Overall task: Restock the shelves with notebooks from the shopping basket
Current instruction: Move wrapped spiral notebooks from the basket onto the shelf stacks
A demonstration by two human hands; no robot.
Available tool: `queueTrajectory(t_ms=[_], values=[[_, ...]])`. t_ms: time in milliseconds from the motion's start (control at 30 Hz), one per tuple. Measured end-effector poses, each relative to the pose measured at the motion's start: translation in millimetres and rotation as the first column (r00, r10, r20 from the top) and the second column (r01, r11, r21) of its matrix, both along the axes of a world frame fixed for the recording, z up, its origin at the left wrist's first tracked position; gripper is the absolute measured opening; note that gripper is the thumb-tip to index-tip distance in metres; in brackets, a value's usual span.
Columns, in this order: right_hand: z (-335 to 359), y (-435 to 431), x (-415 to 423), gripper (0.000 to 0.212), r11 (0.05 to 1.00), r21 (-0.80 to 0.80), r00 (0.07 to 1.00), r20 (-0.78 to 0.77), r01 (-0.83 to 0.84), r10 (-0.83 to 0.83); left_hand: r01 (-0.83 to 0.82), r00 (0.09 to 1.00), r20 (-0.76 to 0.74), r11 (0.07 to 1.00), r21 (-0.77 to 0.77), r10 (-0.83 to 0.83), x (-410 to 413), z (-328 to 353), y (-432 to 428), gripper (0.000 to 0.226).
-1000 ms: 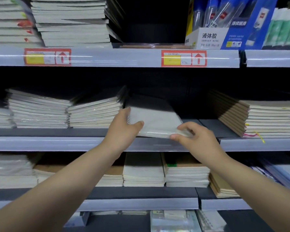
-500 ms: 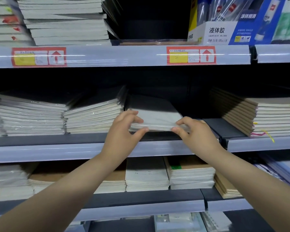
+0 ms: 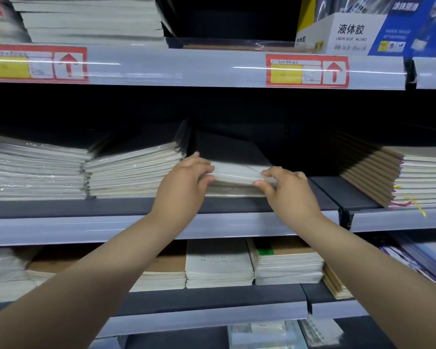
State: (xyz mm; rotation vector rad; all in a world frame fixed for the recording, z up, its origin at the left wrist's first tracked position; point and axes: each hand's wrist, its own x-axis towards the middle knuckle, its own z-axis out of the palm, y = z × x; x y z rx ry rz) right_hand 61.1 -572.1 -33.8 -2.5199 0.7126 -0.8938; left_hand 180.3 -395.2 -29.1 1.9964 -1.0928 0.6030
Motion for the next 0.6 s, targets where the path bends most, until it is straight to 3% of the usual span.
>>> queueTrajectory(t_ms=[600], values=[[-7,-15,28,0.038,1.000,-0.016,0.999,0.044,0.008,-0.007,-0.108,0.987,0.128,0.992,0.072,0.098,16,-1,-19,0.022]])
